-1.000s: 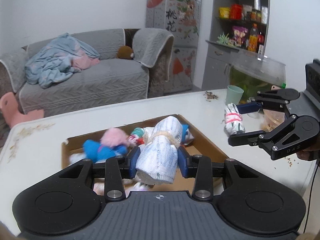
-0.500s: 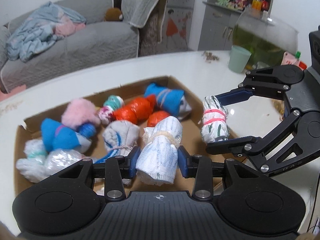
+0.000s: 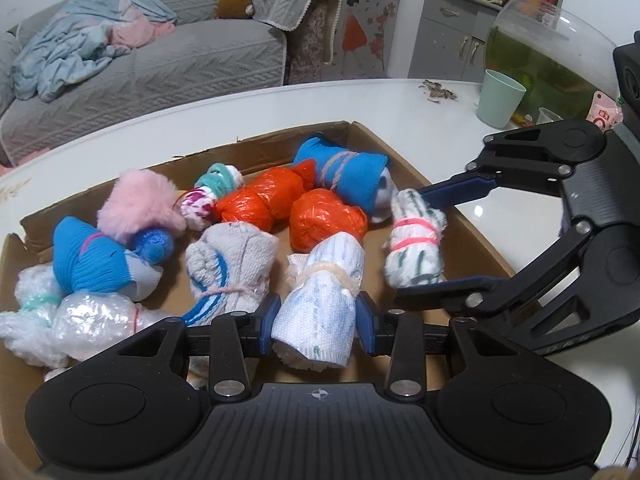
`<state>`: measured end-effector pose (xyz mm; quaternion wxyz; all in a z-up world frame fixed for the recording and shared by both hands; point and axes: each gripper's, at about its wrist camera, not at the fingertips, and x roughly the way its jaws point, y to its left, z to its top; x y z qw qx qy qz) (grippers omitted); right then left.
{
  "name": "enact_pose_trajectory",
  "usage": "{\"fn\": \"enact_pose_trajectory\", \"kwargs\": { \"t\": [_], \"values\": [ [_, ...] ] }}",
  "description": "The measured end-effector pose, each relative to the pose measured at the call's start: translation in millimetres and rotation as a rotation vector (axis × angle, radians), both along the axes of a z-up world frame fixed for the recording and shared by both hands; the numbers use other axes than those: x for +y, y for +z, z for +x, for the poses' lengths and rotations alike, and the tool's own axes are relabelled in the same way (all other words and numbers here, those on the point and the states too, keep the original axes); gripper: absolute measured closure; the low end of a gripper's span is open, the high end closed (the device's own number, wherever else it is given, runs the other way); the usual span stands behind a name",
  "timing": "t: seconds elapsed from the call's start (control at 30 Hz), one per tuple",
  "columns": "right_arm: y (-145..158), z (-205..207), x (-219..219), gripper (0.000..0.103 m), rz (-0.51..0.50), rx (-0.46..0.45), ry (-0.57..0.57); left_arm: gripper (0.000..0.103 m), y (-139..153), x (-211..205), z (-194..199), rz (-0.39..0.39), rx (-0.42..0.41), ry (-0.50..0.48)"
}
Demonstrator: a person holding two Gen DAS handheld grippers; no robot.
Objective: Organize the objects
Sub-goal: 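Lower and open the left tool in the box while the right tool releases its bundle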
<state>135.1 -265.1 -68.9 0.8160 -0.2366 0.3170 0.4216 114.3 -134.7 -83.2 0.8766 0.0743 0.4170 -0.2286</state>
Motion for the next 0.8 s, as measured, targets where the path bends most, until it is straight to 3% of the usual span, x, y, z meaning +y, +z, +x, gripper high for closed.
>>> {"fn": "enact_pose_trajectory", "kwargs": {
  "t": [0.47, 0.63, 0.8],
  "values": [
    [-9.4, 13.4, 13.2, 0.041, -0.097, -0.012, 0.038, 0.056, -5.0, -6.7, 11.3, -0.005, 0.001, 0.055],
    [-6.9, 7.9, 11.7, 0.031, -0.098, -0.037, 0.034, 0.052, -5.0, -6.4, 11.9, -0.014, 0.01, 0.08],
    [-2.0, 5.2, 9.6, 0.03, -0.106, -0.05, 0.031, 0.052, -3.3, -6.0, 11.4, -0.028, 0.022, 0.104]
  ]
}}
